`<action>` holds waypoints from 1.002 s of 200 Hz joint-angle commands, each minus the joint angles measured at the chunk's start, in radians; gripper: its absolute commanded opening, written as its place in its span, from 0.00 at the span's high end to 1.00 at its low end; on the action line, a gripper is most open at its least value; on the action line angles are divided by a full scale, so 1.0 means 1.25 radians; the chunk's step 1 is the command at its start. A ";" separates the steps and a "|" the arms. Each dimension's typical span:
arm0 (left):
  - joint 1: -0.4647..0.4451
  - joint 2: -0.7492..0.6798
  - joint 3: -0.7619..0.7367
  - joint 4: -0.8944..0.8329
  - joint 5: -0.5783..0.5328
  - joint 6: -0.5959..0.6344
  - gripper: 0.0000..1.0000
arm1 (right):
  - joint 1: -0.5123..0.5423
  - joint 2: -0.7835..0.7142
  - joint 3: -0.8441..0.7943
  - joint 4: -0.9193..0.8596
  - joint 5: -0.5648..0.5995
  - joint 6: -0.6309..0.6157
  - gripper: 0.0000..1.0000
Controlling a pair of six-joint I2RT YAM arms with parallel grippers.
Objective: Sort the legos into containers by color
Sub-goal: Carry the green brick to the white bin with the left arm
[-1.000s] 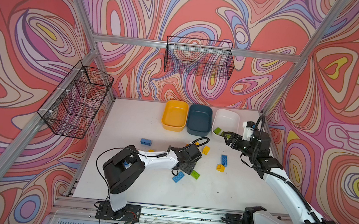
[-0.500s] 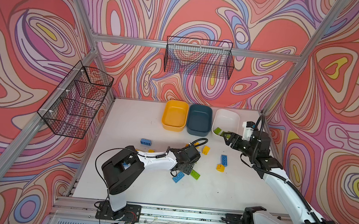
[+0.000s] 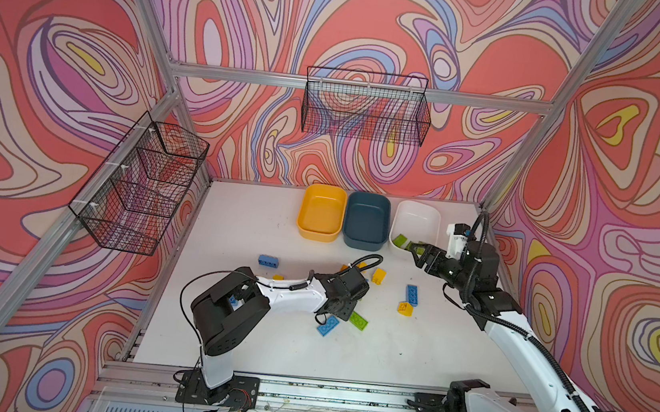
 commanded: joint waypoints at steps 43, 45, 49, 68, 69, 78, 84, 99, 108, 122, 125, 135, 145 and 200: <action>0.004 -0.021 0.021 -0.028 -0.010 0.005 0.50 | -0.003 -0.021 -0.018 -0.009 -0.015 0.001 0.15; 0.004 -0.024 0.024 -0.030 -0.009 0.007 0.50 | -0.003 -0.021 -0.020 -0.009 -0.016 0.002 0.15; 0.004 -0.026 0.030 -0.031 -0.007 0.009 0.50 | -0.003 -0.022 -0.023 -0.008 -0.017 0.003 0.14; 0.010 -0.046 0.058 -0.044 0.020 0.018 0.50 | -0.003 -0.031 -0.045 -0.001 -0.022 0.010 0.15; 0.010 -0.047 0.060 -0.045 0.020 0.019 0.50 | -0.003 -0.032 -0.047 -0.001 -0.022 0.009 0.15; 0.015 -0.055 0.076 -0.049 0.033 0.022 0.50 | -0.002 -0.040 -0.059 0.000 -0.022 0.012 0.15; 0.019 -0.060 0.086 -0.049 0.042 0.026 0.50 | -0.003 -0.046 -0.069 0.003 -0.023 0.016 0.15; 0.034 -0.064 0.120 -0.054 0.064 0.035 0.50 | -0.002 -0.065 -0.094 0.013 -0.025 0.027 0.15; 0.043 -0.061 0.143 -0.055 0.078 0.043 0.50 | -0.002 -0.077 -0.108 0.020 -0.028 0.035 0.15; 0.058 -0.045 0.189 -0.059 0.098 0.060 0.50 | -0.003 -0.095 -0.125 0.031 -0.035 0.045 0.15; 0.062 -0.040 0.200 -0.059 0.103 0.063 0.50 | -0.003 -0.099 -0.128 0.033 -0.036 0.046 0.15; 0.073 -0.019 0.239 -0.064 0.122 0.074 0.50 | -0.003 -0.111 -0.140 0.041 -0.041 0.054 0.15; 0.085 0.007 0.281 -0.069 0.143 0.080 0.50 | -0.002 -0.125 -0.152 0.049 -0.047 0.061 0.15; 0.126 0.186 0.538 -0.078 0.203 0.110 0.51 | -0.003 -0.219 -0.211 0.019 -0.049 0.057 0.15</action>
